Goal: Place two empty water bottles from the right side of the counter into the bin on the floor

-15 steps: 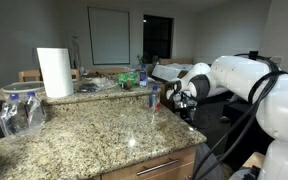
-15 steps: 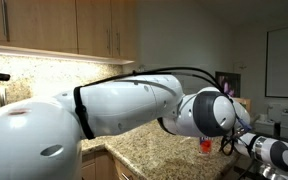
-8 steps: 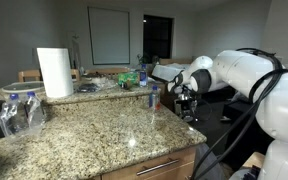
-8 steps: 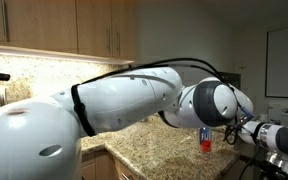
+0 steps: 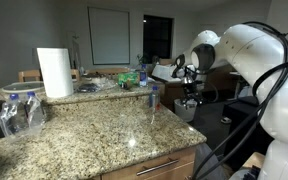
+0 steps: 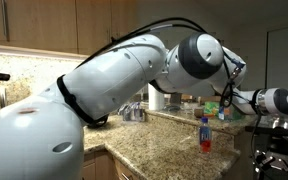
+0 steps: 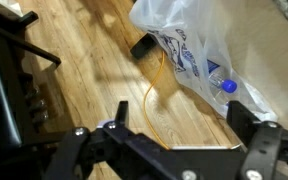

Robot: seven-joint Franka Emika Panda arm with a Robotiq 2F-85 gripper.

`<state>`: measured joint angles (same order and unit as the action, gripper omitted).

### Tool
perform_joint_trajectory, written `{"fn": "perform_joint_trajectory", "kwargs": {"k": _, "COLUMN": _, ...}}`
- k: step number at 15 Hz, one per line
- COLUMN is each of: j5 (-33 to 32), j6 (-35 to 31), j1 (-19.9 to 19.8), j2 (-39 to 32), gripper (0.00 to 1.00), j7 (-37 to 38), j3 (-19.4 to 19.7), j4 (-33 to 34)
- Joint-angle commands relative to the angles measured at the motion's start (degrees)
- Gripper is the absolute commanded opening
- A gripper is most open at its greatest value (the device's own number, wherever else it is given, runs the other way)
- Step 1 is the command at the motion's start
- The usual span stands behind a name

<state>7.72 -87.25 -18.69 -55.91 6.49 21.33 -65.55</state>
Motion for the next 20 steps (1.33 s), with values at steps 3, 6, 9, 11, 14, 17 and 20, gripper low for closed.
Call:
{"fn": "perform_joint_trajectory", "kwargs": {"k": 3, "j5": -5.2, "j6": -18.8, "j1": 7.7, "j2": 12.7, "gripper": 1.0, "j7": -5.9, "j3": 1.3, "j4": -18.8}}
{"fn": "perform_joint_trajectory", "kwargs": {"k": 6, "j5": -10.3, "j6": -29.0, "j1": 8.8, "j2": 18.2, "gripper": 1.0, "j7": -6.0, "j3": -2.2, "j4": -26.3}}
{"fn": "perform_joint_trajectory", "kwargs": {"k": 9, "j5": -15.9, "j6": -34.9, "j1": 10.6, "j2": 23.7, "gripper": 1.0, "j7": -6.8, "j3": -4.3, "j4": -34.1}}
{"fn": "perform_joint_trajectory", "kwargs": {"k": 11, "j5": -18.6, "j6": -37.0, "j1": 11.1, "j2": 27.9, "gripper": 1.0, "j7": -7.2, "j3": -6.0, "j4": -39.4}}
{"fn": "perform_joint_trajectory", "kwargs": {"k": 14, "j5": -20.7, "j6": -41.4, "j1": 11.4, "j2": 34.6, "gripper": 1.0, "j7": -7.6, "j3": -8.2, "j4": -47.7}}
{"fn": "perform_joint_trajectory", "kwargs": {"k": 17, "j5": -21.0, "j6": -46.9, "j1": 11.1, "j2": 42.1, "gripper": 1.0, "j7": -9.3, "j3": -10.2, "j4": -56.4}}
{"fn": "perform_joint_trajectory", "kwargs": {"k": 20, "j5": -20.9, "j6": -49.9, "j1": 11.4, "j2": 50.5, "gripper": 1.0, "j7": -12.0, "j3": -11.6, "j4": -65.4}}
